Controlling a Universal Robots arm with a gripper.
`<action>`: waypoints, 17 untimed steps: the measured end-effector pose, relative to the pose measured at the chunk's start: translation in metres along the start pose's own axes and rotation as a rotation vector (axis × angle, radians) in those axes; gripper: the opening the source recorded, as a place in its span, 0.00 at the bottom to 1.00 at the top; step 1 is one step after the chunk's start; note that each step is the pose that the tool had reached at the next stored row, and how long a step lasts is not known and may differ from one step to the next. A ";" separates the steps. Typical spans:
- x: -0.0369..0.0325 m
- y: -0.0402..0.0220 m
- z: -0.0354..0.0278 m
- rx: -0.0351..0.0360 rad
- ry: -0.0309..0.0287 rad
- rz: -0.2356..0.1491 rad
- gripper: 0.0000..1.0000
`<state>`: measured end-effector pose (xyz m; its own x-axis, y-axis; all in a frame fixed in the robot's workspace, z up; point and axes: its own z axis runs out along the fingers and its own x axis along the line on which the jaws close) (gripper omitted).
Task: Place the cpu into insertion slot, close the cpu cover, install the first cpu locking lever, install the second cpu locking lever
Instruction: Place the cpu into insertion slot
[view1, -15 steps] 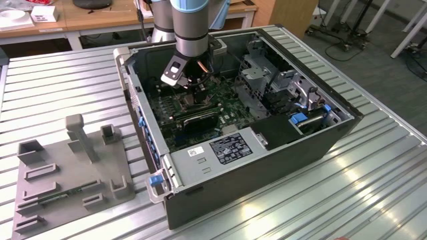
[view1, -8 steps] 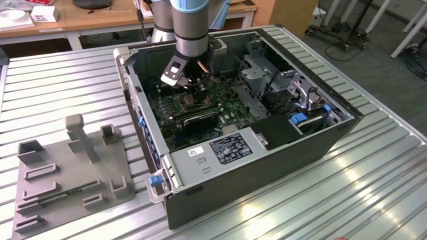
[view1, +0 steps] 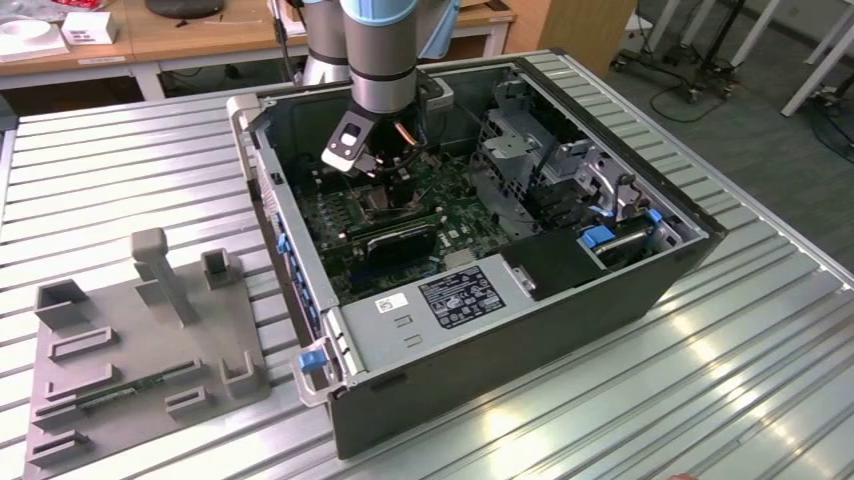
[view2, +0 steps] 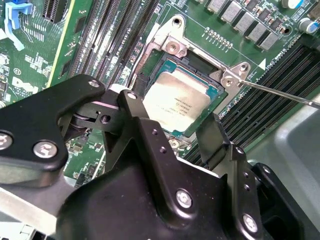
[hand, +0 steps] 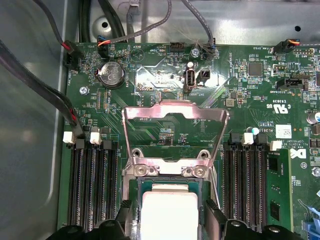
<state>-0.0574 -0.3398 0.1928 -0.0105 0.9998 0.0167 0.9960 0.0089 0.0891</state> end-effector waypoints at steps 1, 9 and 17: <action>0.0000 0.0000 0.0000 0.0000 0.0000 0.000 0.67; 0.0001 0.0008 -0.0092 0.0000 -0.0016 0.000 0.67; 0.0004 0.0021 -0.0239 0.0001 -0.0029 0.000 0.67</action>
<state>-0.0574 -0.3398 0.2168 -0.0105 0.9999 0.0138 0.9960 0.0092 0.0890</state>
